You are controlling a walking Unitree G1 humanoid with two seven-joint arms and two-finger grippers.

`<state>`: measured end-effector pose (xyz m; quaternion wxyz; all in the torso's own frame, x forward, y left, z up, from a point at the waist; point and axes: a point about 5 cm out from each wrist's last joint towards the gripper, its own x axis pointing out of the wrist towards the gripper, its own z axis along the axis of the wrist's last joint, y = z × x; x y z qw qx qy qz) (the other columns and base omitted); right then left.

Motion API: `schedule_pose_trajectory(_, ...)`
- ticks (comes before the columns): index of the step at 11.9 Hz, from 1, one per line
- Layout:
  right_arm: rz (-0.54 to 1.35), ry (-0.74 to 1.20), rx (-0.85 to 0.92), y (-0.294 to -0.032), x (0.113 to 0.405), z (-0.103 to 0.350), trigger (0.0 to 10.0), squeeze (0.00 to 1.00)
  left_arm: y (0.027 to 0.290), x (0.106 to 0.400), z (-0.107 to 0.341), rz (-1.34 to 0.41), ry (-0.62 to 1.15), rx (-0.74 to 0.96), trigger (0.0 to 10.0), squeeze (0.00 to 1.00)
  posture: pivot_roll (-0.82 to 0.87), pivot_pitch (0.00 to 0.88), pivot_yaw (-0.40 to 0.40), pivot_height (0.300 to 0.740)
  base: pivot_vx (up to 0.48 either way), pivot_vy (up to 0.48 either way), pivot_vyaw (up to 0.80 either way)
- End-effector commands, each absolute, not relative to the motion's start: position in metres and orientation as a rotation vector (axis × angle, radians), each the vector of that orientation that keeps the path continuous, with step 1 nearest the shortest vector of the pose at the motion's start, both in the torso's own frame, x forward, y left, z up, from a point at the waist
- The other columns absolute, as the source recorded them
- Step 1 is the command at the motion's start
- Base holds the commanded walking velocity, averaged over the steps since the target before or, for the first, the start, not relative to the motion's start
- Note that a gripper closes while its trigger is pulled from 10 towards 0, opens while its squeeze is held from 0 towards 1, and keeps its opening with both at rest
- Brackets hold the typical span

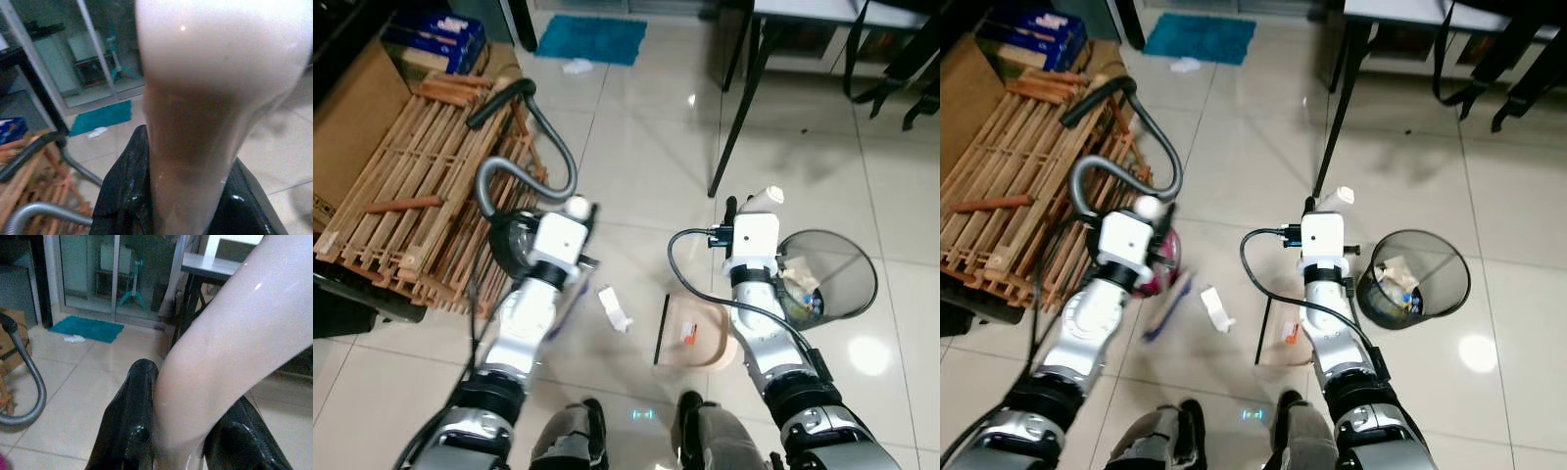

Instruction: Sweep floor

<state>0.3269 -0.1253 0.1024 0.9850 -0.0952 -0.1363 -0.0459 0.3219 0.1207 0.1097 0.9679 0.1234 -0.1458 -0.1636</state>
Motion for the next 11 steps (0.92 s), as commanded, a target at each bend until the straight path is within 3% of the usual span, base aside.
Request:
schedule_pose_trajectory(1, -0.050, -0.266, -0.180, -0.114, 0.324, 0.096, 10.0, 0.00, 0.110, 0.319, 0.104, -0.396, -0.267, 0.186, 10.0, 0.00, 0.09, 0.358, 0.078, 0.740, 0.000, 0.000, 0.00)
schedule_pose_trajectory(3, -0.039, -0.227, -0.178, -0.109, 0.319, 0.086, 10.0, 0.00, 0.104, 0.319, 0.104, -0.416, -0.246, 0.093, 10.0, 0.00, 0.09, 0.358, 0.079, 0.740, 0.000, 0.000, 0.00)
schedule_pose_trajectory(4, -0.055, -0.189, -0.165, -0.112, 0.315, 0.077, 10.0, 0.00, 0.096, 0.321, 0.106, -0.408, -0.199, -0.100, 10.0, 0.00, 0.08, 0.354, 0.079, 0.740, 0.000, 0.000, 0.00)
schedule_pose_trajectory(7, -0.133, -0.156, -0.078, -0.127, 0.320, 0.077, 10.0, 0.00, 0.085, 0.328, 0.130, -0.417, -0.239, -0.331, 10.0, 0.00, 0.08, 0.304, 0.076, 0.740, 0.000, 0.000, 0.00)
schedule_pose_trajectory(9, -0.153, -0.173, -0.028, -0.138, 0.323, 0.083, 10.0, 0.00, 0.089, 0.334, 0.155, -0.472, -0.312, -0.289, 10.0, 0.00, 0.07, 0.257, 0.079, 0.740, 0.000, 0.000, 0.00)
schedule_pose_trajectory(11, -0.185, -0.190, 0.027, -0.155, 0.327, 0.090, 10.0, 0.00, 0.103, 0.341, 0.184, -0.550, -0.415, -0.126, 10.0, 0.00, 0.05, 0.168, 0.082, 0.740, 0.000, 0.000, 0.00)
